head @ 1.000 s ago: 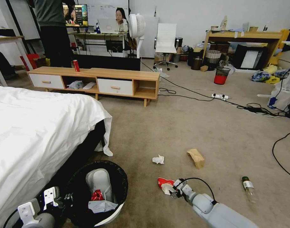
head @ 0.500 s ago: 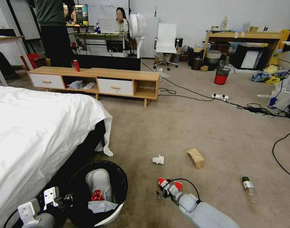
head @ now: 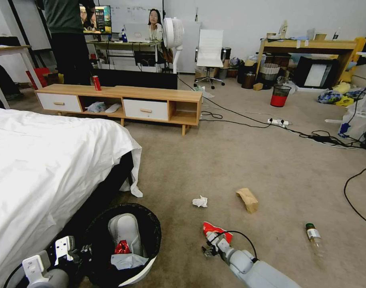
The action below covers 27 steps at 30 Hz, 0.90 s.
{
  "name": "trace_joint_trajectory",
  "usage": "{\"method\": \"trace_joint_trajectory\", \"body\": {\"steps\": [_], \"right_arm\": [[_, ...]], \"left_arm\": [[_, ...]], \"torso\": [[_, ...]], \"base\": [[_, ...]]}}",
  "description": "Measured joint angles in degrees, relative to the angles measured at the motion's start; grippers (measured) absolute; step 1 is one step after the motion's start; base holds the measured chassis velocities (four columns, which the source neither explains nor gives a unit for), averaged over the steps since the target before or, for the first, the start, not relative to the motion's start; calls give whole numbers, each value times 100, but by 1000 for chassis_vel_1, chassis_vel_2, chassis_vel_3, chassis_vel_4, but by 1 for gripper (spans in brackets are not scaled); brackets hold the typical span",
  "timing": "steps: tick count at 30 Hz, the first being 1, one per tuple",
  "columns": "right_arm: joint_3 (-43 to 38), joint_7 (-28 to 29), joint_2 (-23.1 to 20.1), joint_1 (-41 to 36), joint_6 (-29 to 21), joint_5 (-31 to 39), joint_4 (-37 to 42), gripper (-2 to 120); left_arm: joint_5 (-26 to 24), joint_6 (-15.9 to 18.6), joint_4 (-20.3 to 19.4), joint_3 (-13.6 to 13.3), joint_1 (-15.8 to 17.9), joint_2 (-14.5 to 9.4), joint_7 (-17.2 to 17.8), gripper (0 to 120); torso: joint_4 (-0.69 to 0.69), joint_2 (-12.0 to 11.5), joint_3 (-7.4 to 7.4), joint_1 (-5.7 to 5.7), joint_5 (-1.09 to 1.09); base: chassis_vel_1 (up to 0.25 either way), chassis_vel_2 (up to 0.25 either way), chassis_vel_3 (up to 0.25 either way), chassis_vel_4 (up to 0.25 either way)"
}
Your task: Pick up the trash bin and place the garbage on the floor into it.
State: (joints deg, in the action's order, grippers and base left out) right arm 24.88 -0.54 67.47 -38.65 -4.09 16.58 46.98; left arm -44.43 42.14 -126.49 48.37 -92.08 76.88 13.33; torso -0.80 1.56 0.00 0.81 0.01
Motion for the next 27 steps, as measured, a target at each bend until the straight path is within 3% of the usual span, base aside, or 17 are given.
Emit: {"method": "trace_joint_trajectory", "body": {"steps": [9, 16, 19, 22, 27], "right_arm": [[-88, 58, -439, -29, -97, 33, 269, 98], [-113, 153, -493, -59, -121, 73, 358, 92], [-113, 182, -437, -45, -113, 95, 345, 82], [-93, 198, -248, 27, -22, 115, 281, 64], [-56, 196, -63, 89, 14, 144, 225, 49]], "left_arm": [[9, 0, 1, -19, 0, 28, 0, 2], [15, 0, -20, -20, -7, 41, 0, 2], [23, 0, -27, -21, -24, 50, 1, 2], [26, 0, -49, -23, -31, 65, -1, 2], [27, 0, -79, -24, -51, 79, -3, 2]], "torso": [[1, 0, 0, 0, -1], [1, 0, 0, 0, -1], [0, 0, 0, 0, -1], [2, 0, 0, 0, 0], [1, 0, 0, 0, -2]], "base": [[0, 0, 0, 0], [0, 0, 0, 0], [0, 0, 0, 0], [0, 0, 0, 0], [0, 0, 0, 0]]}}
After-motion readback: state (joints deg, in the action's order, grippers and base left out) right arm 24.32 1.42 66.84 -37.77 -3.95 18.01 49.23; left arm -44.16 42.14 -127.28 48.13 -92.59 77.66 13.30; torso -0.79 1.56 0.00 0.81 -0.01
